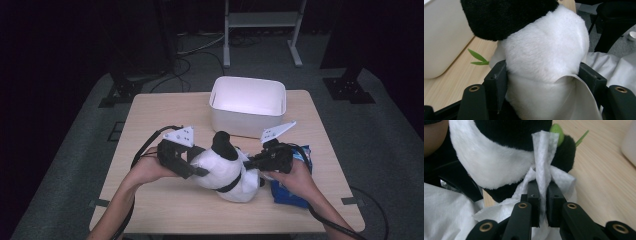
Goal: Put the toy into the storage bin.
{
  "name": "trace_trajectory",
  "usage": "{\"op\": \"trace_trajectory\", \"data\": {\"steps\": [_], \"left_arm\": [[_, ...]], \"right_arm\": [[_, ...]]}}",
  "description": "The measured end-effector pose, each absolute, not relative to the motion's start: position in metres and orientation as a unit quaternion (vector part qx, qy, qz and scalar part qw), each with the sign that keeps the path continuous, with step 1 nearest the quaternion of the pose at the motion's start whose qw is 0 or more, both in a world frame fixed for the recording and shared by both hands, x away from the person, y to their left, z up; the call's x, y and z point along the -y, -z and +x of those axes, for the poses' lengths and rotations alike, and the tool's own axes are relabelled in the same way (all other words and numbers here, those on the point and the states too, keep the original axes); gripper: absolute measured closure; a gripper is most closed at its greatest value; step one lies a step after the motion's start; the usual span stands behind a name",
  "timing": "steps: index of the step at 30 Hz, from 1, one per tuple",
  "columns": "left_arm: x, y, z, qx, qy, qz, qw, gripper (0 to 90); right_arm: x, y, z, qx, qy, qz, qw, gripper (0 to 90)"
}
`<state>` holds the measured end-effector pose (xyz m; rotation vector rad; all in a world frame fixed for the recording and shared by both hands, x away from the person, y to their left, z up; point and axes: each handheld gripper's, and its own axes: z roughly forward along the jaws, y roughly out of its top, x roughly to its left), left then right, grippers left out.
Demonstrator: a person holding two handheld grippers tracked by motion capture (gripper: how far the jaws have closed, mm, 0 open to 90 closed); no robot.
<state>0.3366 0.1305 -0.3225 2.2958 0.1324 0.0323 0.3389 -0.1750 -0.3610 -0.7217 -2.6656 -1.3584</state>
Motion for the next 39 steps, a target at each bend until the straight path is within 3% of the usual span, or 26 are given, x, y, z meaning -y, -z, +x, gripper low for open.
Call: {"op": "trace_trajectory", "data": {"steps": [17, 39], "left_arm": [[-0.097, 0.318, 0.333, -0.022, -0.012, 0.916, 0.401, 30.3], [-0.085, 0.312, 0.334, -0.02, -0.011, 0.919, 0.393, 30.2]], "right_arm": [[0.182, 0.293, 0.331, 0.871, 0.442, -0.214, -0.02, 82.2], [0.145, 0.268, 0.33, 0.894, 0.413, -0.169, -0.039, 81.7]]}}
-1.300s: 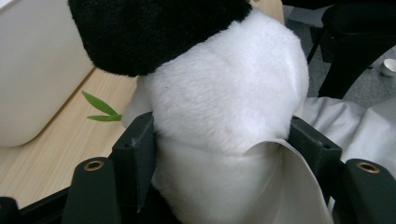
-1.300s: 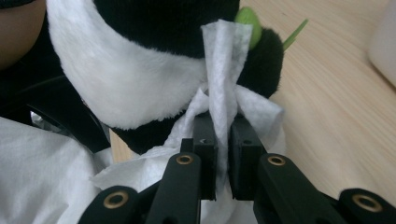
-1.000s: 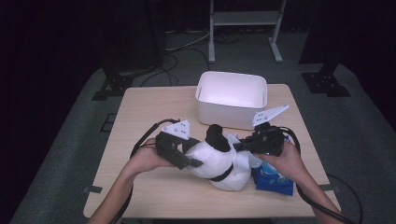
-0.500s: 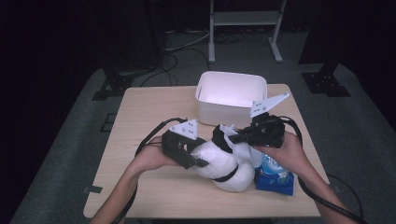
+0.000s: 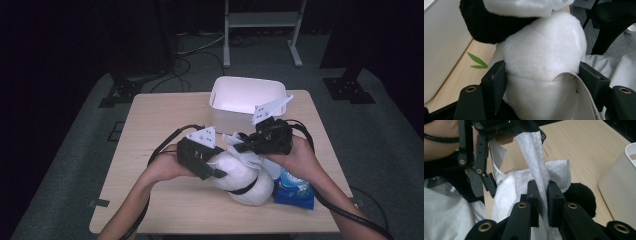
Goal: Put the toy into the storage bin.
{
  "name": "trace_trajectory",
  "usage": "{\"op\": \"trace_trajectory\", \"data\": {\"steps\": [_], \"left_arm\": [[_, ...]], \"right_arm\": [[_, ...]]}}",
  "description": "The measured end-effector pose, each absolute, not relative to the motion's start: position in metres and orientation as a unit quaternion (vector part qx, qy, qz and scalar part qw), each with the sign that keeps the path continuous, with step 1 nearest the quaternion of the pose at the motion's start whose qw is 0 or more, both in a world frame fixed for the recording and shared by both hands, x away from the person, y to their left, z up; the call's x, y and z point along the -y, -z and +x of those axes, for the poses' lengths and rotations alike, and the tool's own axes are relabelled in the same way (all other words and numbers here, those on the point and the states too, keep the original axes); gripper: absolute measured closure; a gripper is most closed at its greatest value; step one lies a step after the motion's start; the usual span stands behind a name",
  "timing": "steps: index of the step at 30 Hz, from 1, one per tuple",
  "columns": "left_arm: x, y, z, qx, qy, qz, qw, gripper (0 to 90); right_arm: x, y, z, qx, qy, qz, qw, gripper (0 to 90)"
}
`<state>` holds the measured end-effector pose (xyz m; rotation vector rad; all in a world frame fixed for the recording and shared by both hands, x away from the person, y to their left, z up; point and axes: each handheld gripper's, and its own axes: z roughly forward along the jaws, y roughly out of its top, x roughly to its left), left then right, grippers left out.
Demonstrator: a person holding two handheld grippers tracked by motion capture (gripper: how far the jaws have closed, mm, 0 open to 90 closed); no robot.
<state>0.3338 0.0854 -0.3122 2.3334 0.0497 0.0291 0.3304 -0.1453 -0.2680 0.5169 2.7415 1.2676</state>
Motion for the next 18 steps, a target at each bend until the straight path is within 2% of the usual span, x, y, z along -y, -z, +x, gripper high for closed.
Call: {"op": "trace_trajectory", "data": {"steps": [5, 12, 18], "left_arm": [[-0.081, 0.313, 0.334, -0.02, -0.007, 0.917, 0.398, 27.0], [-0.075, 0.316, 0.334, -0.039, -0.009, 0.917, 0.398, 11.7], [-0.072, 0.32, 0.335, -0.027, -0.011, 0.914, 0.405, 8.4]], "right_arm": [[0.154, 0.275, 0.33, -0.896, -0.406, 0.178, 0.039, 81.8], [0.172, 0.282, 0.326, -0.89, -0.409, 0.198, 0.041, 81.8], [0.183, 0.283, 0.323, -0.89, -0.405, 0.206, 0.033, 81.8]]}}
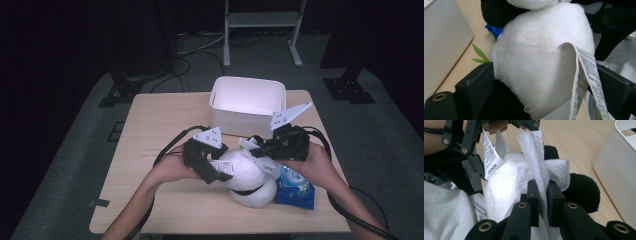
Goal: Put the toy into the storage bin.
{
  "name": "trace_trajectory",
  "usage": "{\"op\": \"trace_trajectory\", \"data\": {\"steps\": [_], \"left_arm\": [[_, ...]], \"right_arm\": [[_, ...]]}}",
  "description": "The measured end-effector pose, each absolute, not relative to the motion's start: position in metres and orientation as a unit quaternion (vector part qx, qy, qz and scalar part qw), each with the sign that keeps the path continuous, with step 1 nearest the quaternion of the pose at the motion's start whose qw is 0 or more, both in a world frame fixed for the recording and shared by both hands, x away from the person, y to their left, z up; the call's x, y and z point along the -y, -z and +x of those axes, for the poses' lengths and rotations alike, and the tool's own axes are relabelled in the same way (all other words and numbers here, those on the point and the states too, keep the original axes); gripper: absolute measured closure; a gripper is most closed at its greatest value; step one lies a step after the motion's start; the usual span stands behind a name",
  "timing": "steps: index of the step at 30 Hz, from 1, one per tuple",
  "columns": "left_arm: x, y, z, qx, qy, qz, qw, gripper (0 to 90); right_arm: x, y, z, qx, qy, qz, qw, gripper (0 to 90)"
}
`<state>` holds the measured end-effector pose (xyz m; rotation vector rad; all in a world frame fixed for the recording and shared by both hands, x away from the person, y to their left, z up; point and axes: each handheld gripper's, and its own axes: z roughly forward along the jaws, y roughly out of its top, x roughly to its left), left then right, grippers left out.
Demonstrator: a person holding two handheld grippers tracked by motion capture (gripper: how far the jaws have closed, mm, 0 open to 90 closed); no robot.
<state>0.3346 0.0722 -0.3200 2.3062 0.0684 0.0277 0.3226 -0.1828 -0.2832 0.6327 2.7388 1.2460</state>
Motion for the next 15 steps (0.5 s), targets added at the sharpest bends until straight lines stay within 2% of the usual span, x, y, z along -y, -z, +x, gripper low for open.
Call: {"op": "trace_trajectory", "data": {"steps": [13, 14, 15], "left_arm": [[-0.055, 0.33, 0.338, -0.021, -0.018, 0.913, 0.407, 0.9], [-0.054, 0.33, 0.338, -0.012, -0.015, 0.913, 0.408, 2.9], [-0.054, 0.328, 0.337, -0.001, -0.021, 0.912, 0.409, 13.1]], "right_arm": [[0.19, 0.295, 0.324, -0.891, -0.396, 0.221, 0.027, 82.3], [0.191, 0.295, 0.324, -0.89, -0.397, 0.221, 0.027, 82.3], [0.193, 0.296, 0.324, -0.889, -0.401, 0.221, 0.024, 82.3]]}}
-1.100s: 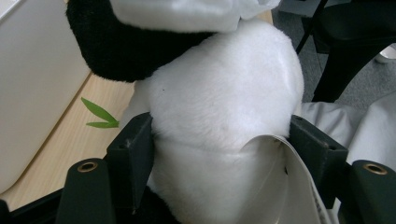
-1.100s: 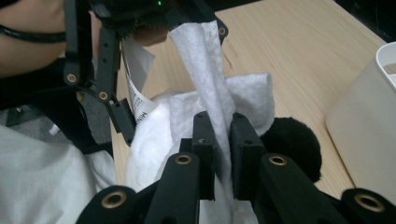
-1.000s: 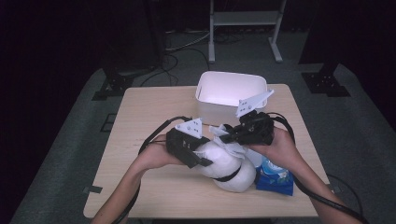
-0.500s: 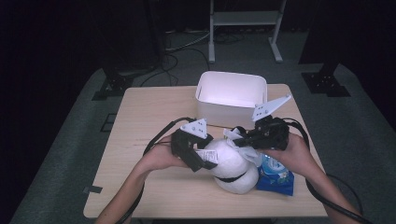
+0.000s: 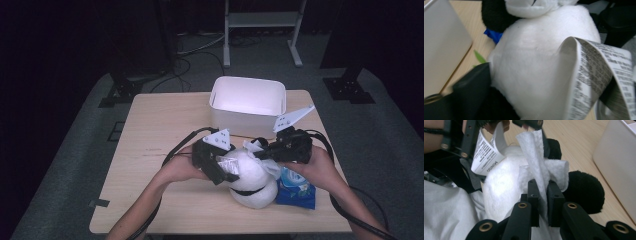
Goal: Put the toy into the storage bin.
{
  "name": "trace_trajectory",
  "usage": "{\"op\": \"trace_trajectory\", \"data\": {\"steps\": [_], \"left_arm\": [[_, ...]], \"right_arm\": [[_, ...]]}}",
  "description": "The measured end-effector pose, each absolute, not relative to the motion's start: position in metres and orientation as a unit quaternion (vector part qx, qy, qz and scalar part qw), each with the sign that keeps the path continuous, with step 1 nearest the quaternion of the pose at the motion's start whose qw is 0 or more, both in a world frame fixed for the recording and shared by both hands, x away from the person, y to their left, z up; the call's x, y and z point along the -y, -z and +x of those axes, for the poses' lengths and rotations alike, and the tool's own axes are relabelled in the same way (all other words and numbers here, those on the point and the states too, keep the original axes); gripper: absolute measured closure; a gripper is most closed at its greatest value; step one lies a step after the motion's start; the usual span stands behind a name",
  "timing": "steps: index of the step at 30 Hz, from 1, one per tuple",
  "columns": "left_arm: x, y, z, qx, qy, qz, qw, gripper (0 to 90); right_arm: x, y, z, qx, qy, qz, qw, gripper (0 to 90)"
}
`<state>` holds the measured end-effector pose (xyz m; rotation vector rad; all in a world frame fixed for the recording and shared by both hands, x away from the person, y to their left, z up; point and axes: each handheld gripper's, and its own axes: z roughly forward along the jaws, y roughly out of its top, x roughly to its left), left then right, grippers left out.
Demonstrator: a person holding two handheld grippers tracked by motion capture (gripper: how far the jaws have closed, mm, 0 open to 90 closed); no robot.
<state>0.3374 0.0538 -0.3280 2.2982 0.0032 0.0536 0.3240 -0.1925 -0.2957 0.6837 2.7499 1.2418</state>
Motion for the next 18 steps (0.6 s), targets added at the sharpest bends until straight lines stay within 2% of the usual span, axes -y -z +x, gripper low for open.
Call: {"op": "trace_trajectory", "data": {"steps": [1, 3, 6, 18], "left_arm": [[-0.054, 0.327, 0.337, 0.001, -0.026, 0.912, 0.41, 21.4], [-0.056, 0.322, 0.335, 0.006, -0.04, 0.912, 0.408, 30.1], [-0.058, 0.317, 0.333, 0.016, -0.056, 0.916, 0.397, 37.9], [-0.086, 0.295, 0.335, 0.015, -0.082, 0.93, 0.358, 43.1]], "right_arm": [[0.193, 0.295, 0.323, -0.888, -0.402, 0.222, 0.027, 82.3], [0.193, 0.294, 0.323, -0.886, -0.406, 0.22, 0.035, 82.3], [0.192, 0.29, 0.324, -0.883, -0.414, 0.217, 0.039, 82.1], [0.167, 0.287, 0.334, -0.878, -0.433, 0.202, 0.033, 82.0]]}}
